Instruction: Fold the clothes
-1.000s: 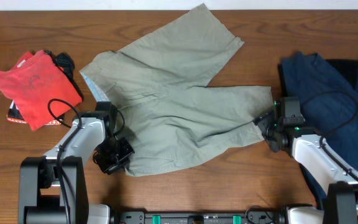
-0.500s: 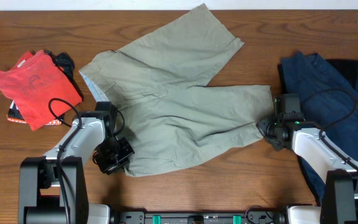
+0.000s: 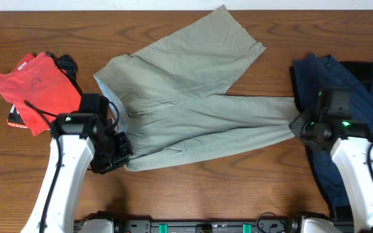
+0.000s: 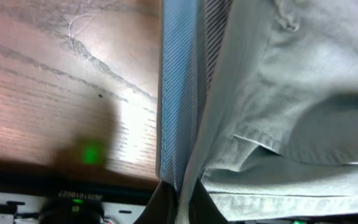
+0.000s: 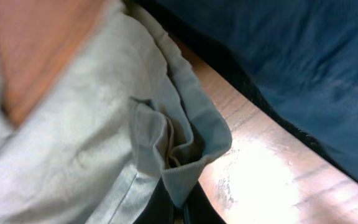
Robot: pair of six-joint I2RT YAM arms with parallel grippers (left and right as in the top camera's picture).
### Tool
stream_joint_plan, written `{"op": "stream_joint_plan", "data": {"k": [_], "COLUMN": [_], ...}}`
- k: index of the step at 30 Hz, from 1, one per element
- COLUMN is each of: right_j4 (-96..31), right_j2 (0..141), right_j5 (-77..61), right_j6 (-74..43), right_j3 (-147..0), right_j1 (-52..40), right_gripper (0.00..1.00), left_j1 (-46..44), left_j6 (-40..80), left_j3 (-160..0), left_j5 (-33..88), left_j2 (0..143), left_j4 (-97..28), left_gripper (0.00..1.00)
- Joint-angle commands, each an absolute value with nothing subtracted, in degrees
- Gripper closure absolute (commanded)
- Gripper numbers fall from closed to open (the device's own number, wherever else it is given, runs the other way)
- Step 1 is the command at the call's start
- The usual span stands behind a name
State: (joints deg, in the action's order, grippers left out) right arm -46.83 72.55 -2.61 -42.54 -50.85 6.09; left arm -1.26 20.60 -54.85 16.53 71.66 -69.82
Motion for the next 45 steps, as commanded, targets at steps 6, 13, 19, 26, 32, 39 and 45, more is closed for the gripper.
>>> {"op": "stream_joint_plan", "data": {"k": [6, 13, 19, 26, 32, 39, 45], "right_j4": [-57.36, -58.48, -52.38, -41.74, -28.53, -13.98, -4.38], "right_j2": [65.76, 63.35, 66.19, 73.67, 81.93, 90.91, 98.96], "right_j5": [3.20, 0.95, -4.01, -4.58, -4.51, -4.51, -4.54], "right_j6": [-34.13, -24.77, -18.22, -15.77, -16.34, -18.44, -18.70], "right_j3": [-62.06, -70.08, -73.21, -73.30, -73.30, -73.30, -73.30], "right_j1": [8.58, 8.93, 6.52, -0.60, -5.91, -9.76, -11.94], "right_gripper": [0.99, 0.97, 0.94, 0.95, 0.97, 0.99, 0.99], "left_j1": [-0.95, -0.95, -0.95, -0.95, -0.93, -0.93, -0.38], "left_j6": [18.79, 19.59, 29.85, 44.05, 46.44, 49.89, 51.40], "left_j3": [-56.21, -57.43, -57.41, -57.30, -57.08, -56.58, -56.60], "left_j5": [16.67, 16.36, 14.00, 4.32, 0.86, -5.30, -9.50], "left_j2": [61.87, 54.28, 53.49, 55.18, 60.25, 69.04, 76.42], "left_j4": [-78.63, -79.57, -72.55, -62.26, -56.07, -50.46, -43.38], "left_gripper": [0.94, 0.94, 0.94, 0.94, 0.94, 0.94, 0.93]}}
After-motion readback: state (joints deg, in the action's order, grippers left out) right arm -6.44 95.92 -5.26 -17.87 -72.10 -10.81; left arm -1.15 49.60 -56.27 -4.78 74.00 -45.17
